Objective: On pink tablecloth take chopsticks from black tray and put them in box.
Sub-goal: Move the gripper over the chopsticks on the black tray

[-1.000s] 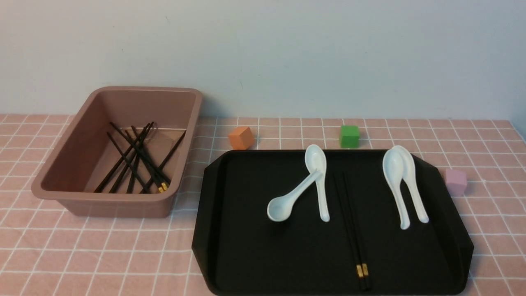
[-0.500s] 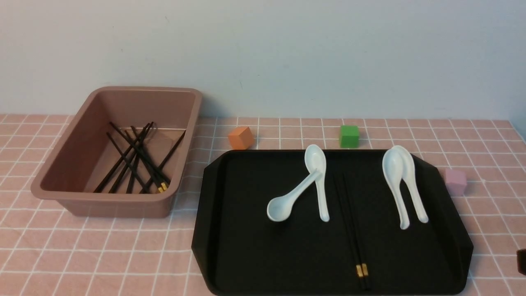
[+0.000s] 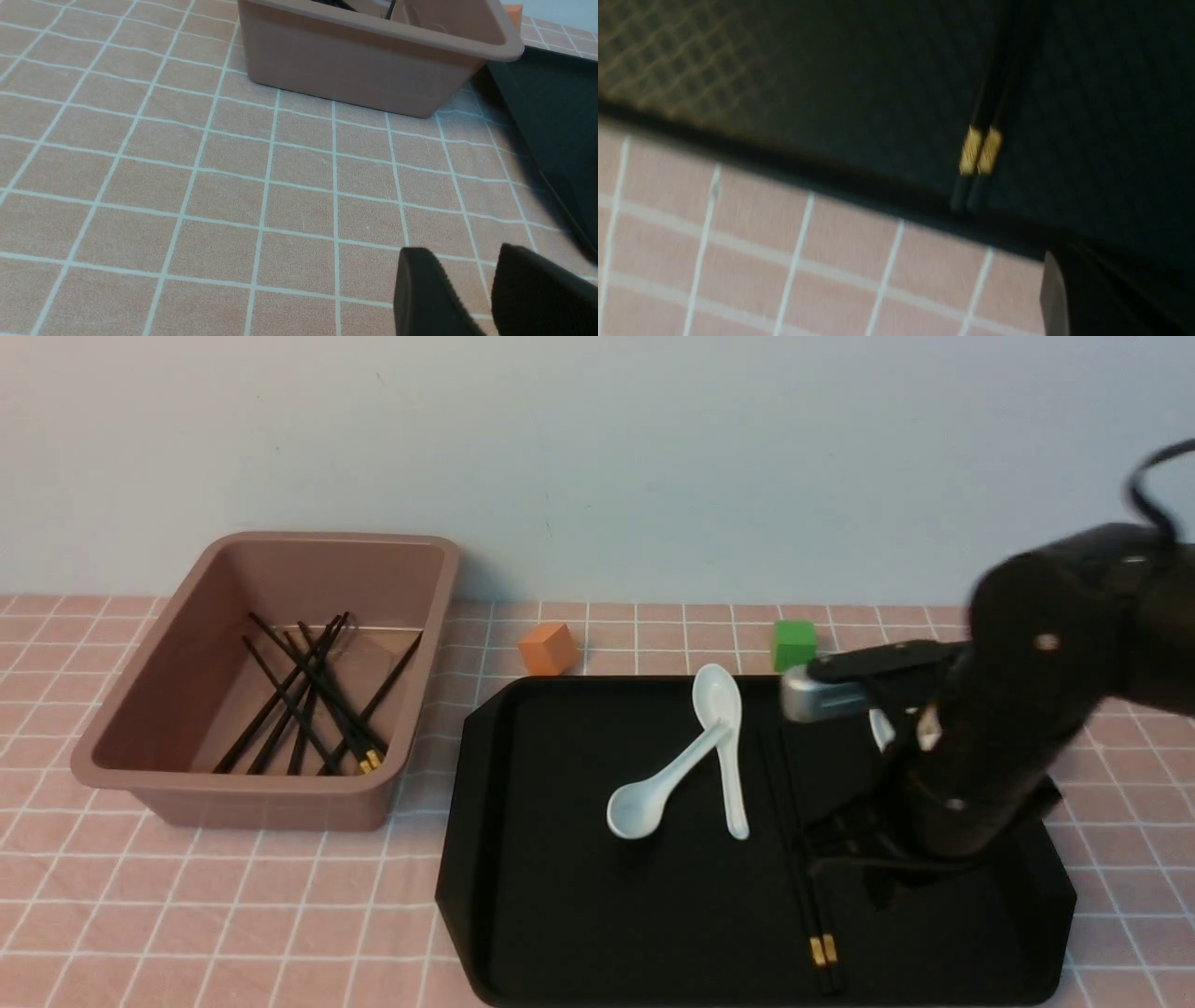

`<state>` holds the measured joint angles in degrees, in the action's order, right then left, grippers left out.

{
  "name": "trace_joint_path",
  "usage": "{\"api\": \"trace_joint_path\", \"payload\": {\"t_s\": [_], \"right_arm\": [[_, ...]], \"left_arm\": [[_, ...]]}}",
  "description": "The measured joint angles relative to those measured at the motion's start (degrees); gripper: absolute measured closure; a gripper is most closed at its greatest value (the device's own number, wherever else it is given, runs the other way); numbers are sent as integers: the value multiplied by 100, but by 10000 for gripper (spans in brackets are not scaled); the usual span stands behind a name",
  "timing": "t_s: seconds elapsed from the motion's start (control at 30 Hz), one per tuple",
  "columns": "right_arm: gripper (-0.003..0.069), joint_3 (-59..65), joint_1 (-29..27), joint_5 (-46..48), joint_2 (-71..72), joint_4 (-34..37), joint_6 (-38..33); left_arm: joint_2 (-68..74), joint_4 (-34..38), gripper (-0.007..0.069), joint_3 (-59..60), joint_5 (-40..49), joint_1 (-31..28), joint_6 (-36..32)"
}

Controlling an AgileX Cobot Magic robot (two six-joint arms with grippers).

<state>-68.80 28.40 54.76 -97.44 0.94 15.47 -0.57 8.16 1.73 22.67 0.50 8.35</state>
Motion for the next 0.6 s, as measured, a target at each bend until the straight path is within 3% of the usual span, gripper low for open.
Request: {"api": "trace_joint_path", "payload": {"t_s": [0.13, 0.4, 0.6], "right_arm": [[536, -527, 260, -65, -800, -397, 457], [342, -703, 177, -463, -1014, -414, 741], [265, -703, -38, -583, -1296, -406, 973]], "left_arm": [[0, 0, 386, 0, 0, 0, 0], [0, 0, 386, 0, 0, 0, 0], [0, 0, 386, 0, 0, 0, 0]]}}
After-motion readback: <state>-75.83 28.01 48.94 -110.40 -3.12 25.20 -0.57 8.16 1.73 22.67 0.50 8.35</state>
